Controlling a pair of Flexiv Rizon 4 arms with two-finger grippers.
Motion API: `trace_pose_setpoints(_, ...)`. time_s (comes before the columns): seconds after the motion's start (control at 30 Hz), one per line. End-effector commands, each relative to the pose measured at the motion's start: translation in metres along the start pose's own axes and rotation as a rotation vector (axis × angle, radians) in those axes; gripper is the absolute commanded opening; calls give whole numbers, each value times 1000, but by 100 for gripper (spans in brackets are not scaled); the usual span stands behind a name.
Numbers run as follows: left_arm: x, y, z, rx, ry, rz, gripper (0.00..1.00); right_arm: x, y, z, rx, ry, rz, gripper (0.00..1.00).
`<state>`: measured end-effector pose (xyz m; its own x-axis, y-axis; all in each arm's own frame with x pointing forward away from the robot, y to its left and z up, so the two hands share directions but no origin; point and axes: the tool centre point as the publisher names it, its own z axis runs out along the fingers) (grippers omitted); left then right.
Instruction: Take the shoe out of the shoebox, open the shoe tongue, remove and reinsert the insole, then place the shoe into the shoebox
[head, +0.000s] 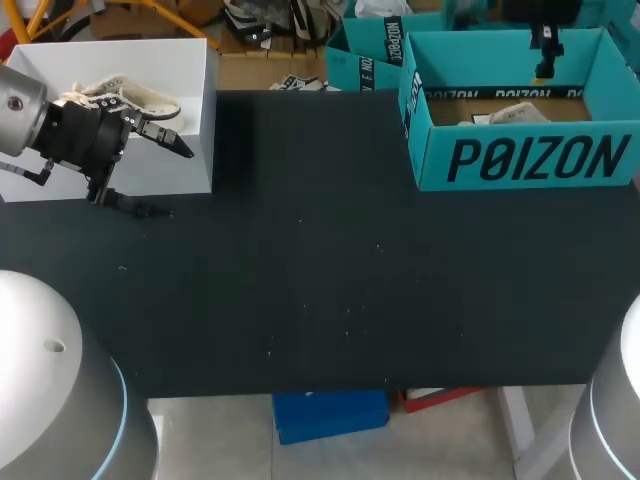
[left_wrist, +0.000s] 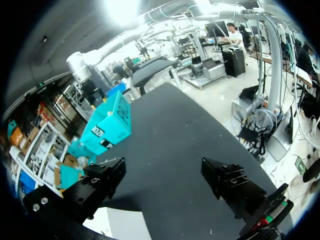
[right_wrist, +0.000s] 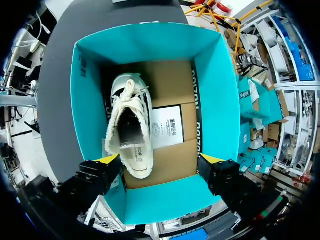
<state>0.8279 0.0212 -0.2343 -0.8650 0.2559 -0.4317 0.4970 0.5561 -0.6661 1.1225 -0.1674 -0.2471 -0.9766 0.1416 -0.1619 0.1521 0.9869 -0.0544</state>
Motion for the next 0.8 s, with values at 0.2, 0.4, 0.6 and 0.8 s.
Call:
trace_pose_setpoints(0.2, 1, 0, 1, -3, -3, 2, 100, 57, 36, -81, -40, -76, -14, 100)
trace_pose_setpoints(0.4, 1, 0, 1, -3, -3, 2, 100, 97, 68, -98, -59, -58, -30, 100)
trace_pose_setpoints(0.6, 1, 0, 1, -3, -3, 2, 100, 136, 92, -105, -66, -28, -19, 100)
trace_pose_setpoints(0.8, 1, 0, 1, -3, -3, 2, 100, 162, 111, -102, -86, 1, -5, 100)
